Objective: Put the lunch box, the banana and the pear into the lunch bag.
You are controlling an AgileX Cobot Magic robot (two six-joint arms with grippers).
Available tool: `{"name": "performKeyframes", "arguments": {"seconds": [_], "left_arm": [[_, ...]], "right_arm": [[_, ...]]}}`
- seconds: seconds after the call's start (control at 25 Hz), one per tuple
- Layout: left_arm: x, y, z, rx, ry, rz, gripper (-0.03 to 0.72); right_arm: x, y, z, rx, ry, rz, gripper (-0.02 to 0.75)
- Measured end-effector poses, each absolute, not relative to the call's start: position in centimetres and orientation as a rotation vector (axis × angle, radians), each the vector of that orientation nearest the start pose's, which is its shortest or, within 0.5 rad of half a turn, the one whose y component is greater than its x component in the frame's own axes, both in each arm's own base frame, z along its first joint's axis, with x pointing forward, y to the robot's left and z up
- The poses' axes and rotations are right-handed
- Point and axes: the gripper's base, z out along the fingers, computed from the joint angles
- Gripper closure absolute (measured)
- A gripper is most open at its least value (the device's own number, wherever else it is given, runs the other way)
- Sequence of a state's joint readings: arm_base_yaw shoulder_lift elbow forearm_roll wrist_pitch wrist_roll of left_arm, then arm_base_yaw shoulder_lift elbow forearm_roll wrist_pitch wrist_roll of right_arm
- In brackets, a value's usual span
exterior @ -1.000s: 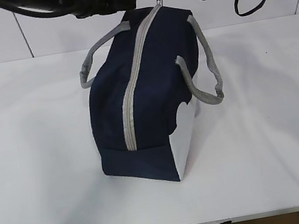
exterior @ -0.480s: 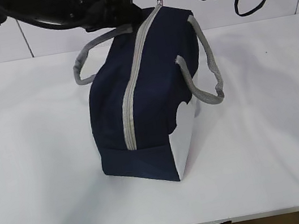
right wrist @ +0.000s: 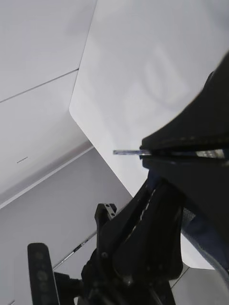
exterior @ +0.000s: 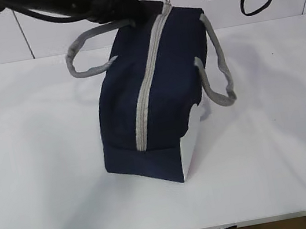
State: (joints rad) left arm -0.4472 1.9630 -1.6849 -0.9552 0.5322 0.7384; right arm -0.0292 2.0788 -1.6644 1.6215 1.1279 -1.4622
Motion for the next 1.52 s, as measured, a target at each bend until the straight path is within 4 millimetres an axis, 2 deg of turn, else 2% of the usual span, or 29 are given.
{"name": "performKeyframes", "arguments": {"seconds": [0.24,0.68,1.2,1.52], "left_arm": [[40.0,-24.0,31.9,0.668,2.036,-0.840,0.674],[39.3,-24.3,31.9,0.773,2.044,-0.885,0.676],[38.7,-24.4,32.2,0.865,2.002,-0.960,0.676],[38.4,-24.5,32.2,0.912,1.980,-0.985,0.676]], "right_arm": [[45.9,6.7,28.5,-0.541,1.696,1.121,0.731],[46.6,6.3,28.5,-0.451,1.710,1.079,0.731],[46.5,6.4,28.4,-0.394,1.738,1.139,0.731],[46.7,6.5,27.5,-0.362,1.767,1.194,0.731]]}}
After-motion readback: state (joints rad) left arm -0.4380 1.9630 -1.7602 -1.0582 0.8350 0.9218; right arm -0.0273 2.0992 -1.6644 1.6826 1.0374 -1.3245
